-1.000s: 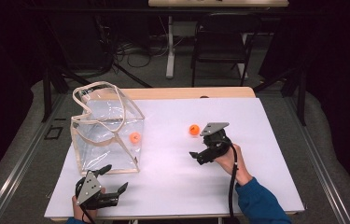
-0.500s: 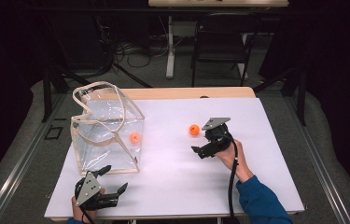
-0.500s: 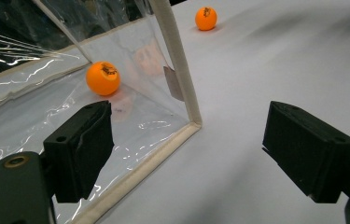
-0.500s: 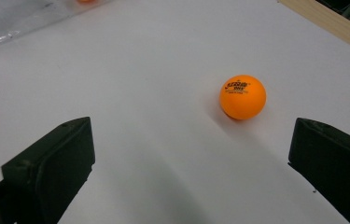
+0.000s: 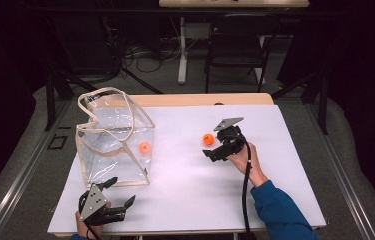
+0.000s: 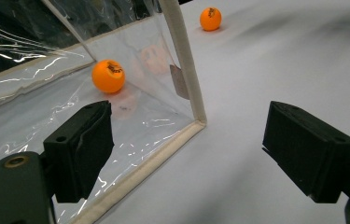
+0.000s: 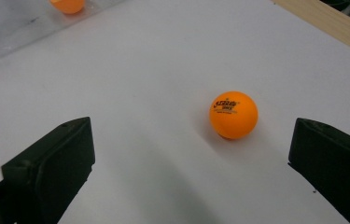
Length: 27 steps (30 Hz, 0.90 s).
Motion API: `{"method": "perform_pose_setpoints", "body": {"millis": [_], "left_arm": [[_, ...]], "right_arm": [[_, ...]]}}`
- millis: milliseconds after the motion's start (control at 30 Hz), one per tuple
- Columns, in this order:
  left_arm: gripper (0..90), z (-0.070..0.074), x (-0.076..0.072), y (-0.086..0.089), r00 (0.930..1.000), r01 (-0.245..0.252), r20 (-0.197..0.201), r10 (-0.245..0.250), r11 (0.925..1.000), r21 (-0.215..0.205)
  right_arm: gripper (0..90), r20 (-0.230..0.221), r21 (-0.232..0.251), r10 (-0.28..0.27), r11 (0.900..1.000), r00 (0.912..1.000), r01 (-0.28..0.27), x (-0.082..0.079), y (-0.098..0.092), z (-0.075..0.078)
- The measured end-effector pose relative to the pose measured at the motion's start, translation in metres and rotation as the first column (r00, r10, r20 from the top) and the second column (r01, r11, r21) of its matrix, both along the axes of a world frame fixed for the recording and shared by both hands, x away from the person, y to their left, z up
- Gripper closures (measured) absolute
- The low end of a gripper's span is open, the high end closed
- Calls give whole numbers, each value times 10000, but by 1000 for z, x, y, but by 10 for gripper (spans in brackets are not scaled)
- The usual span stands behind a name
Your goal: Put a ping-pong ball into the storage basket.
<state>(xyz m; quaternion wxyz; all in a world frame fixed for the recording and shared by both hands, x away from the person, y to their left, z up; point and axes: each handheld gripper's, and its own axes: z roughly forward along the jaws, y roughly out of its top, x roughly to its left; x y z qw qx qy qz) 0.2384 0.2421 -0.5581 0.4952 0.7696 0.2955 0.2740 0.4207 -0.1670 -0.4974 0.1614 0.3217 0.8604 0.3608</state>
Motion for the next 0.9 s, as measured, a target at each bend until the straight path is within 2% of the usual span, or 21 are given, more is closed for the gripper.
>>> {"method": "perform_pose_setpoints", "body": {"millis": [300,367,567,900], "left_arm": [[160,0,-1,-1,10000,-11,9,11,10000,-6],[160,0,-1,-1,10000,31,9,-31,10000,58],[160,0,-2,-1,10000,-24,52,24,10000,-21],[160,0,-2,-1,10000,27,27,-27,10000,3]], "right_arm": [[0,-203,-269,-49,9996,9998,44,14,5,1],[0,-417,-214,-38,9998,9991,29,19,6,1],[0,-480,-289,-156,9995,9987,143,29,11,2],[0,-719,-431,-200,9989,9972,170,41,17,-6]]}}
